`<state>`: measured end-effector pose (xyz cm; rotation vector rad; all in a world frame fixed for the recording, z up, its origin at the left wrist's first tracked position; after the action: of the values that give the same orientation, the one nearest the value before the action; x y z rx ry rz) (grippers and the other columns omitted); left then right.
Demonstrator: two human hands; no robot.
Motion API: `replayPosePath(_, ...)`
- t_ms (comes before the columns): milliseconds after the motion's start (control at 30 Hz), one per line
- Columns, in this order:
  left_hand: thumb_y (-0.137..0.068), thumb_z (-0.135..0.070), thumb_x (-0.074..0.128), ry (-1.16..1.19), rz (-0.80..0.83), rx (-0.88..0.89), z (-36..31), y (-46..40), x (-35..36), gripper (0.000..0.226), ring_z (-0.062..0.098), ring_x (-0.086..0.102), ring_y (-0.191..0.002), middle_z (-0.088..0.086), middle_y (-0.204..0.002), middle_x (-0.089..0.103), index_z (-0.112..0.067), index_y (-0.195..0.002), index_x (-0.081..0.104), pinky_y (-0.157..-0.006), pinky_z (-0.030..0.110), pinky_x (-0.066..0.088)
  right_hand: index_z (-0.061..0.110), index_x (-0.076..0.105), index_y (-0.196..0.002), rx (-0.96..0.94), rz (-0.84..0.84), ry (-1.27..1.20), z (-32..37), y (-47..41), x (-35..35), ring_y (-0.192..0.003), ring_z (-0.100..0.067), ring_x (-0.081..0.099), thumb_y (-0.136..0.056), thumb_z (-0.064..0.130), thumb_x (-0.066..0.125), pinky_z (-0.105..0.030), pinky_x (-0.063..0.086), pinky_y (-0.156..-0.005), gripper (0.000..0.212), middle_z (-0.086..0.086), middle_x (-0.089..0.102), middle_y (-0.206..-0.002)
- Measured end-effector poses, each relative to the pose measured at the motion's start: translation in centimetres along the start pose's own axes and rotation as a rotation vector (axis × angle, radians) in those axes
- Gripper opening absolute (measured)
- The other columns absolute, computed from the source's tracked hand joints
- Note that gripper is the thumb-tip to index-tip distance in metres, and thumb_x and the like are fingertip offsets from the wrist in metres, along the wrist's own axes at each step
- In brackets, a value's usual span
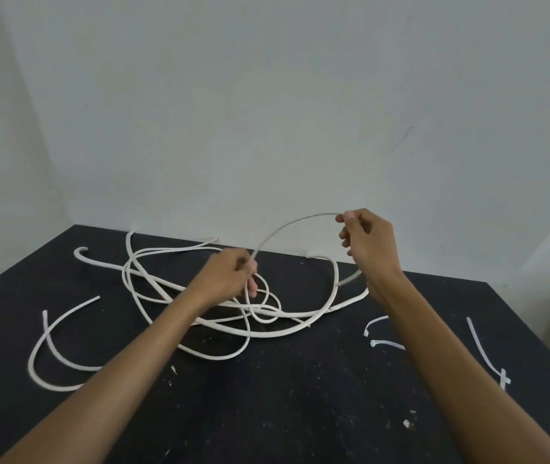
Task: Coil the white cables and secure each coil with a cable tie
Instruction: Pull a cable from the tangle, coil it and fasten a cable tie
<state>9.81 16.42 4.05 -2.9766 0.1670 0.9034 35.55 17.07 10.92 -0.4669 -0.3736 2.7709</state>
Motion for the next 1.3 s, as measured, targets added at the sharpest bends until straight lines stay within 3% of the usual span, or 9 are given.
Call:
replayPosePath(167, -0.111, -0.013, 0.056, 0.388, -0.110, -0.117, -0.9, 0.8, -3.8, 0.019, 0.035, 0.081, -0.080, 0.020, -0.083, 0.079, 0.001, -0.108, 0.067, -0.076, 0.045, 0.068, 0.025, 0.071, -0.122, -0.026, 0.067, 0.251, -2.7, 1.7, 1.0, -0.093, -0.010, 0.065, -0.107, 0.026, 0.061, -0.012, 0.045, -0.072, 0.018, 0.004, 0.068, -0.112)
replayPosePath(267, -0.109, -0.009, 0.058, 0.535, -0.132, -0.226, 0.2, 0.6, -4.1, 0.019, 0.039, 0.081, -0.080, 0.022, -0.083, 0.079, 0.009, -0.114, 0.065, -0.066, 0.040, 0.068, 0.027, 0.074, -0.118, -0.098, 0.287, 0.299, -3.4, 3.8, 3.9, -0.096, -0.007, 0.067, -0.102, 0.024, 0.070, -0.008, 0.046, -0.075, 0.016, 0.007, 0.071, -0.109)
replayPosePath(400, -0.107, -0.003, 0.059, 0.696, -0.203, -0.357, 2.9, 0.6, -4.1, 0.018, 0.038, 0.081, -0.076, 0.025, -0.082, 0.078, 0.013, -0.114, 0.063, -0.054, 0.032, 0.065, 0.028, 0.077, -0.116, -0.175, 0.597, 0.488, -5.8, 7.6, 8.8, -0.098, -0.010, 0.066, -0.099, 0.029, 0.075, -0.025, 0.050, -0.088, 0.017, 0.008, 0.071, -0.104)
replayPosePath(567, -0.106, -0.001, 0.061, 0.772, -0.258, -0.432, 5.3, 1.2, -5.1, 0.014, 0.035, 0.080, -0.069, 0.027, -0.089, 0.076, 0.012, -0.109, 0.064, -0.050, 0.030, 0.062, 0.028, 0.069, -0.125, -0.154, 0.507, 0.526, -8.4, 9.4, 11.7, -0.110, -0.015, 0.060, -0.096, 0.032, 0.077, -0.036, 0.051, -0.098, 0.031, 0.011, 0.071, -0.110)
replayPosePath(733, -0.105, -0.001, 0.061, 0.694, -0.325, -0.439, 6.2, 1.9, -6.5, 0.013, 0.035, 0.081, -0.073, 0.027, -0.091, 0.077, 0.011, -0.109, 0.065, -0.051, 0.029, 0.063, 0.027, 0.058, -0.118, -0.194, 0.498, 0.584, -9.0, 8.8, 12.2, -0.108, -0.013, 0.057, -0.098, 0.024, 0.073, -0.037, 0.046, -0.096, 0.025, 0.015, 0.077, -0.102)
replayPosePath(900, -0.107, 0.001, 0.058, 0.554, -0.364, -0.344, 5.0, 2.2, -7.5, 0.010, 0.034, 0.081, -0.073, 0.028, -0.091, 0.077, 0.007, -0.103, 0.064, -0.060, 0.032, 0.067, 0.028, 0.071, -0.101, -0.221, 0.685, 0.734, -6.6, 6.3, 11.8, -0.110, -0.015, 0.058, -0.096, 0.023, 0.075, -0.036, 0.048, -0.089, 0.008, 0.012, 0.069, -0.107)
replayPosePath(1033, -0.106, 0.002, 0.057, 0.559, -0.372, -0.353, 4.6, 2.2, -7.4, 0.010, 0.034, 0.081, -0.071, 0.029, -0.092, 0.076, 0.009, -0.102, 0.063, -0.058, 0.031, 0.066, 0.031, 0.079, -0.114, -0.277, 0.714, 0.870, -6.9, 6.9, 12.7, -0.118, -0.020, 0.058, -0.096, 0.033, 0.076, -0.042, 0.044, -0.104, 0.018, 0.004, 0.063, -0.122)
replayPosePath(1167, -0.105, 0.003, 0.057, 0.475, -0.393, -0.366, 5.2, 2.4, -7.3, 0.013, 0.027, 0.081, -0.070, 0.027, -0.096, 0.077, 0.008, -0.115, 0.064, -0.068, 0.033, 0.068, 0.030, 0.078, -0.120, -0.316, 0.599, 0.822, -7.8, 8.3, 13.5, -0.120, -0.023, 0.054, -0.098, 0.042, 0.074, -0.041, 0.041, -0.103, 0.026, 0.001, 0.058, -0.124)
replayPosePath(1300, -0.104, -0.023, 0.064, 0.023, -0.403, -0.233, 4.6, 2.8, -7.6, 0.043, 0.019, 0.075, -0.091, 0.011, -0.123, 0.073, -0.018, -0.147, 0.060, -0.081, 0.027, 0.057, 0.026, 0.080, -0.103, -0.319, 0.518, 0.749, -5.7, 6.2, 12.4, -0.113, -0.022, 0.058, -0.099, 0.038, 0.074, -0.042, 0.043, -0.102, 0.014, 0.002, 0.067, -0.117)
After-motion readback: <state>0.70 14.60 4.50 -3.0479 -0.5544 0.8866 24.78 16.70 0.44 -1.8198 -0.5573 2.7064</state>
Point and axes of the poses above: each hand's wrist, its own y-axis away from the middle knuckle, its own x-axis out of the palm, z = x × y, the point moved 4 cm from there along -y, towards the middle knuckle
